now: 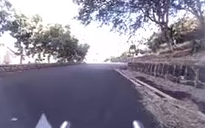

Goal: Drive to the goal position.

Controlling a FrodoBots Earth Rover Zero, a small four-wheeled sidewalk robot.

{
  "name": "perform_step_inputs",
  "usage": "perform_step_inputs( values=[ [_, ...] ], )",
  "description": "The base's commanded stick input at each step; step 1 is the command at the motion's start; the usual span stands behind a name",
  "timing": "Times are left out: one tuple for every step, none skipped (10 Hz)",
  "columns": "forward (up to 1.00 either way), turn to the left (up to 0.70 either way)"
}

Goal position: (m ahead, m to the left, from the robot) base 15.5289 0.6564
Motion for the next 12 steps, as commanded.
perform_step_inputs(
  values=[
    [0.69, 0.03],
    [0.69, 0.03],
    [0.69, 0.03],
    [0.69, 0.03],
    [0.69, 0.03],
    [0.69, 0.03],
    [0.69, 0.03],
    [0.69, 0.03],
    [0.69, 0.03],
    [0.69, 0.03],
    [0.69, 0.03],
    [0.69, 0.03]
  ],
)
